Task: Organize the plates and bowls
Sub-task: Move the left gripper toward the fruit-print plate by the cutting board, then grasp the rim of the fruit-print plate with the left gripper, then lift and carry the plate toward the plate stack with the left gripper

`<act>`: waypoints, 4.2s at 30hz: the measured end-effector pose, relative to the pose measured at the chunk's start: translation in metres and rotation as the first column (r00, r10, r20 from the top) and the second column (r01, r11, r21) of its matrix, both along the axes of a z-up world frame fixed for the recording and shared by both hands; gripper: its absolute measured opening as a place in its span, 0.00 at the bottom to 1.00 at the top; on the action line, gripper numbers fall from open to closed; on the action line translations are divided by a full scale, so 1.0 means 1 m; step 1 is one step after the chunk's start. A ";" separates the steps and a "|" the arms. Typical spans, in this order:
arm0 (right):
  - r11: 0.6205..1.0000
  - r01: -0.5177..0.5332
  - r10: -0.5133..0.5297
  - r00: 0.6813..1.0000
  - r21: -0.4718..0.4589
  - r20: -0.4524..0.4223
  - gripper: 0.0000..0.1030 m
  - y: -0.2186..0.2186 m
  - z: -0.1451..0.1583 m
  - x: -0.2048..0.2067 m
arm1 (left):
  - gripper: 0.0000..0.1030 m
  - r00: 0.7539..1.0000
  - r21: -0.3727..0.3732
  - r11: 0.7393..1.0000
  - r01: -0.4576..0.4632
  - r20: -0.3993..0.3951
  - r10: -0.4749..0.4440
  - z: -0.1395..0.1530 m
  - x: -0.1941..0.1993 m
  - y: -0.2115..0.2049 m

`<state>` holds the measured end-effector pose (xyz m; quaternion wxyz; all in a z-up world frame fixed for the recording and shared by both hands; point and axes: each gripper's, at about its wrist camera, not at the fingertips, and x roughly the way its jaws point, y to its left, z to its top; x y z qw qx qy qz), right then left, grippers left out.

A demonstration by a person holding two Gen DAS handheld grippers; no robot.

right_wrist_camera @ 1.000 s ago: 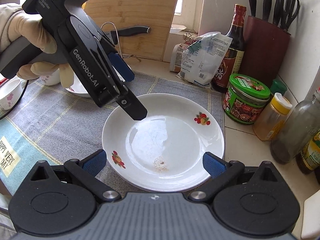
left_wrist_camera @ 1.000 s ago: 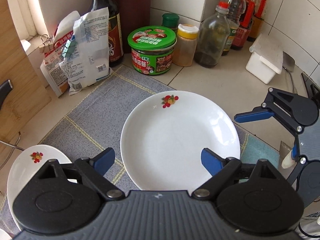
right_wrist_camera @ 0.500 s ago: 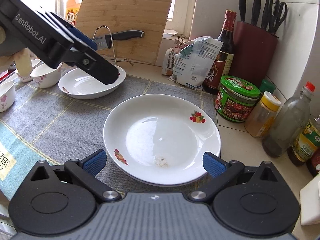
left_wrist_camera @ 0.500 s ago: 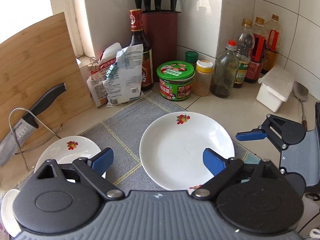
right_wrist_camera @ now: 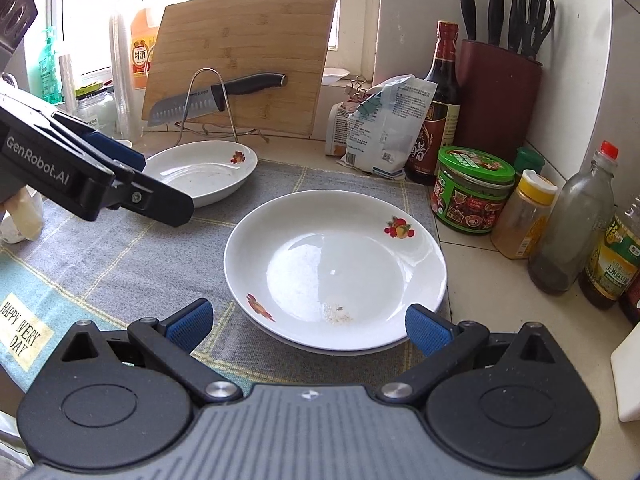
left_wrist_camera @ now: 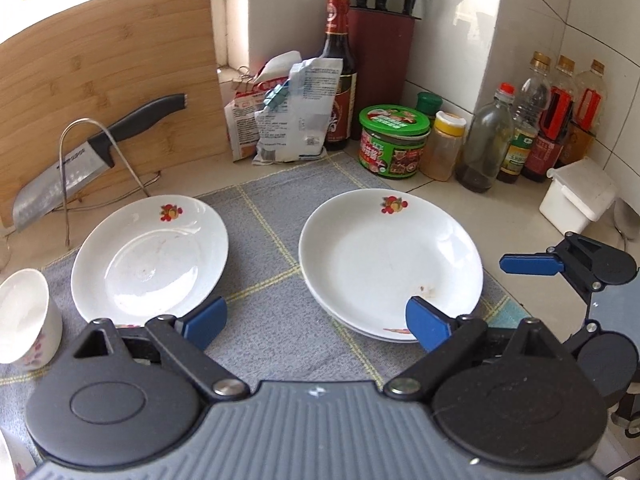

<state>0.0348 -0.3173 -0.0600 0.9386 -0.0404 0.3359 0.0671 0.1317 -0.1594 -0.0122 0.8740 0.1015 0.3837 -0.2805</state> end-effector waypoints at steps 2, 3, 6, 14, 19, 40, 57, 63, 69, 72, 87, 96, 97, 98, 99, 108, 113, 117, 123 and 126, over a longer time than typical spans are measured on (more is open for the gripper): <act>1.000 -0.004 0.004 1.000 -0.003 -0.004 1.00 0.006 -0.001 0.005 | 0.93 1.000 0.003 1.000 -0.021 -0.009 0.021 -0.005 0.004 0.009; 1.000 -0.003 0.003 1.000 -0.007 -0.004 1.00 0.009 -0.001 0.006 | 0.93 1.000 0.005 1.000 -0.030 -0.007 0.030 -0.008 0.006 0.014; 1.000 -0.004 0.004 1.000 -0.009 -0.012 1.00 0.018 0.001 0.013 | 0.93 0.999 0.012 0.999 -0.038 0.006 0.038 -0.012 0.012 0.028; 0.998 -0.041 0.040 0.999 -0.052 -0.016 1.00 0.059 0.009 0.042 | 0.93 0.997 -0.018 0.997 -0.074 0.009 0.074 -0.012 0.042 0.070; 0.993 -0.081 0.078 0.996 -0.084 -0.034 1.00 0.094 0.006 0.065 | 0.93 0.996 -0.006 0.996 -0.085 0.017 0.085 -0.011 0.060 0.096; 0.984 -0.148 0.138 0.985 -0.099 -0.103 1.00 0.173 -0.045 0.139 | 0.93 0.984 0.057 0.998 0.029 -0.179 -0.018 -0.008 0.172 0.106; 0.990 -0.140 0.137 0.980 -0.011 -0.144 1.00 0.162 -0.061 0.159 | 0.92 0.955 0.130 0.985 0.116 -0.286 -0.075 -0.048 0.249 0.095; 0.989 -0.145 0.142 0.979 -0.011 -0.148 1.00 0.163 -0.061 0.164 | 0.92 0.939 0.127 0.978 0.164 -0.324 -0.115 -0.058 0.260 0.089; 0.990 -0.138 0.135 0.981 -0.009 -0.140 1.00 0.163 -0.062 0.172 | 0.91 0.920 0.113 0.975 0.191 -0.366 -0.138 -0.067 0.267 0.084; 0.990 -0.142 0.140 0.981 -0.008 -0.138 1.00 0.163 -0.062 0.175 | 0.90 0.912 0.107 0.974 0.201 -0.384 -0.146 -0.070 0.270 0.082; 0.987 -0.161 0.159 0.979 -0.009 -0.130 1.00 0.161 -0.062 0.182 | 0.83 0.899 0.107 0.969 0.221 -0.409 -0.159 -0.069 0.280 0.082; 0.986 -0.166 0.164 0.979 -0.011 -0.122 1.00 0.160 -0.061 0.186 | 0.79 0.897 0.102 0.970 0.223 -0.411 -0.163 -0.067 0.283 0.080; 0.986 -0.166 0.163 0.979 -0.010 -0.122 1.00 0.160 -0.061 0.186 | 0.79 0.896 0.099 0.970 0.223 -0.412 -0.164 -0.068 0.283 0.081; 0.986 -0.165 0.163 0.979 -0.011 -0.121 1.00 0.161 -0.061 0.186 | 0.79 0.896 0.096 0.970 0.222 -0.413 -0.164 -0.068 0.283 0.081; 0.986 -0.166 0.164 0.979 -0.012 -0.120 1.00 0.161 -0.061 0.186 | 0.79 0.896 0.095 0.971 0.221 -0.414 -0.163 -0.068 0.283 0.082; 0.984 -0.176 0.172 0.978 -0.022 -0.116 1.00 0.163 -0.060 0.186 | 0.79 0.898 0.105 0.967 0.231 -0.406 -0.170 -0.067 0.282 0.080; 0.984 -0.174 0.170 0.978 -0.026 -0.120 1.00 0.163 -0.059 0.186 | 0.79 0.897 0.103 0.968 0.231 -0.408 -0.171 -0.067 0.282 0.080; 0.984 -0.177 0.172 0.977 -0.029 -0.126 1.00 0.163 -0.058 0.187 | 0.78 0.897 0.102 0.967 0.234 -0.406 -0.174 -0.066 0.280 0.081; 0.982 -0.181 0.174 0.977 -0.048 -0.124 1.00 0.163 -0.056 0.185 | 0.78 0.898 0.098 0.967 0.237 -0.403 -0.179 -0.063 0.277 0.083; 0.982 -0.185 0.178 0.976 -0.041 -0.127 1.00 0.162 -0.055 0.184 | 0.78 0.897 0.096 0.967 0.235 -0.404 -0.178 -0.062 0.276 0.084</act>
